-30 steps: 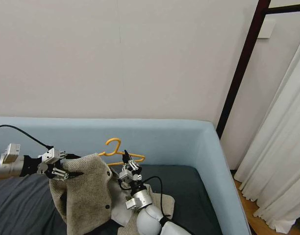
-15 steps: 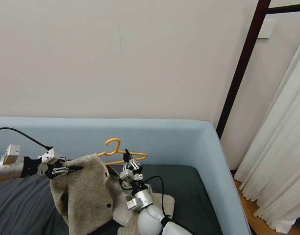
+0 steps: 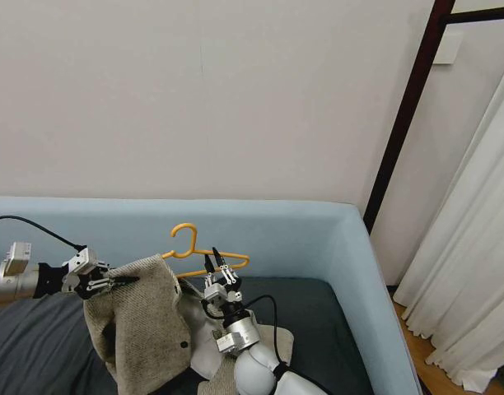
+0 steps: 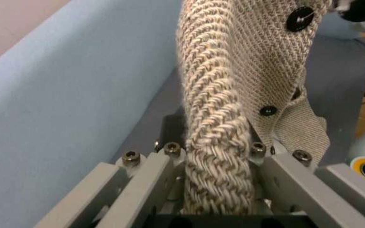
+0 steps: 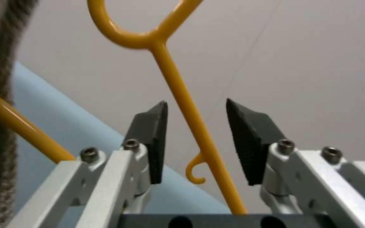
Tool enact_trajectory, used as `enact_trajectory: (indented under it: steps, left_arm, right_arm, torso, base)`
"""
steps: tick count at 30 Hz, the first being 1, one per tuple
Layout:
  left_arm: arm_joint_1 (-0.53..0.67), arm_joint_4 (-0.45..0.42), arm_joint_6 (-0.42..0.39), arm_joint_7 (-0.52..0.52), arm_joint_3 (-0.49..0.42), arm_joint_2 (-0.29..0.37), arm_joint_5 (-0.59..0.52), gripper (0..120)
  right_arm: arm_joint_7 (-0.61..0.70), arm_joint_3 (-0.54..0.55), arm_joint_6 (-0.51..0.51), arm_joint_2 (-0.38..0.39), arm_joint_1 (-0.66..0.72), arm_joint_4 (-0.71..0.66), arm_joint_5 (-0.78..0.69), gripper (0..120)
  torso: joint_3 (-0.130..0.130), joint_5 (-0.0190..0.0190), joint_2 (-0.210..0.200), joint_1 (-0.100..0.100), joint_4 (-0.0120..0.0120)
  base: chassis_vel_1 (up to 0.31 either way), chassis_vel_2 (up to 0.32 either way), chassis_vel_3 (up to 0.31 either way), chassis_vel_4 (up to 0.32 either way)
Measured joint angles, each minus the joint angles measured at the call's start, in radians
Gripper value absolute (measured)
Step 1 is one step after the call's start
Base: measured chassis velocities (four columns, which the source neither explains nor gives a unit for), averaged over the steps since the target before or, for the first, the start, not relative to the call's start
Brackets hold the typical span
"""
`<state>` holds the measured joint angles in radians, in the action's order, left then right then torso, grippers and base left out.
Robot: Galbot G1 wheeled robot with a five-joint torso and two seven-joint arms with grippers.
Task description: Pick up the clothes from the sofa and hang them on the clothes hanger.
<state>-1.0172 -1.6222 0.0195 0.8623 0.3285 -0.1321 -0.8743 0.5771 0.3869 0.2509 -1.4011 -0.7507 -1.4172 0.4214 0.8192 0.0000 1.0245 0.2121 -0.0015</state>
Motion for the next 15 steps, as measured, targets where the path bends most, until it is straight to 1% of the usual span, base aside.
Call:
enact_trajectory:
  steps: [2, 3, 4, 5, 7, 8, 9, 11, 13, 14, 15]
  left_arm:
    - [0.009, 0.007, 0.000, -0.005, -0.004, -0.009, 0.000, 9]
    - [0.016, 0.012, 0.000, -0.010, -0.008, -0.016, 0.000, 9]
    - [0.016, 0.012, 0.000, -0.010, -0.008, -0.016, 0.000, 9]
    - [0.022, 0.017, 0.000, -0.018, -0.012, -0.024, 0.000, 9]
    - [0.032, 0.026, 0.002, -0.035, -0.018, -0.039, 0.000, 8]
    - [0.032, 0.026, 0.002, -0.035, -0.018, -0.039, 0.000, 8]
    - [0.037, 0.031, 0.002, -0.042, -0.021, -0.046, 0.000, 8]
    - [0.045, 0.036, 0.004, -0.046, -0.025, -0.054, 0.000, 8]
    - [0.047, 0.037, 0.005, -0.046, -0.026, -0.056, 0.000, 8]
    - [0.047, 0.037, 0.005, -0.046, -0.026, -0.056, 0.000, 8]
    - [0.048, 0.035, 0.005, -0.046, -0.026, -0.055, 0.000, 8]
  right_arm:
    - [-0.030, -0.021, 0.082, 0.020, -0.010, -0.013, -0.002, 49]
    - [-0.046, -0.035, 0.134, 0.035, -0.019, -0.027, -0.010, 55]
    - [-0.046, -0.035, 0.134, 0.035, -0.019, -0.027, -0.010, 55]
    - [-0.062, -0.044, 0.168, 0.055, -0.029, -0.044, -0.041, 60]
    - [-0.085, -0.043, 0.187, 0.097, -0.048, -0.078, -0.129, 69]
    - [-0.085, -0.043, 0.187, 0.097, -0.048, -0.078, -0.129, 69]
    - [-0.096, -0.036, 0.183, 0.121, -0.058, -0.092, -0.174, 72]
    - [-0.118, -0.014, 0.138, 0.168, -0.078, -0.118, -0.255, 82]
    - [-0.160, 0.018, 0.062, 0.213, -0.096, -0.146, -0.359, 90]
    - [-0.160, 0.018, 0.062, 0.213, -0.096, -0.146, -0.359, 90]
    - [-0.187, 0.033, 0.035, 0.228, -0.099, -0.161, -0.416, 94]
  torso:
    - [0.000, 0.0001, 0.000, 0.000, -0.0001]
    - [0.000, 0.0001, 0.000, 0.000, 0.0000]
    - [0.000, 0.0001, 0.000, 0.000, 0.0000]
    - [0.000, 0.0001, 0.000, 0.000, 0.0000]
    - [0.000, 0.0001, 0.000, 0.000, 0.0000]
    - [0.000, 0.0001, 0.000, 0.000, 0.0000]
    - [0.000, 0.0000, 0.000, 0.000, -0.0001]
    - [0.000, 0.0001, 0.000, 0.000, -0.0002]
    - [0.000, 0.0001, 0.000, 0.000, -0.0003]
    - [0.000, 0.0001, 0.000, 0.000, -0.0003]
    - [0.000, 0.0002, 0.000, 0.000, -0.0002]
  base:
    - [0.000, 0.000, 0.000, 0.000]
    - [0.000, 0.000, 0.000, 0.000]
    - [0.000, 0.000, 0.000, 0.000]
    - [0.000, 0.000, 0.000, 0.000]
    - [0.000, 0.000, 0.000, 0.000]
    - [0.000, 0.000, 0.000, 0.000]
    - [0.000, 0.000, 0.000, 0.000]
    - [0.000, 0.000, 0.000, 0.000]
    - [0.000, 0.000, 0.000, 0.000]
    - [0.000, 0.000, 0.000, 0.000]
    - [0.000, 0.000, 0.000, 0.000]
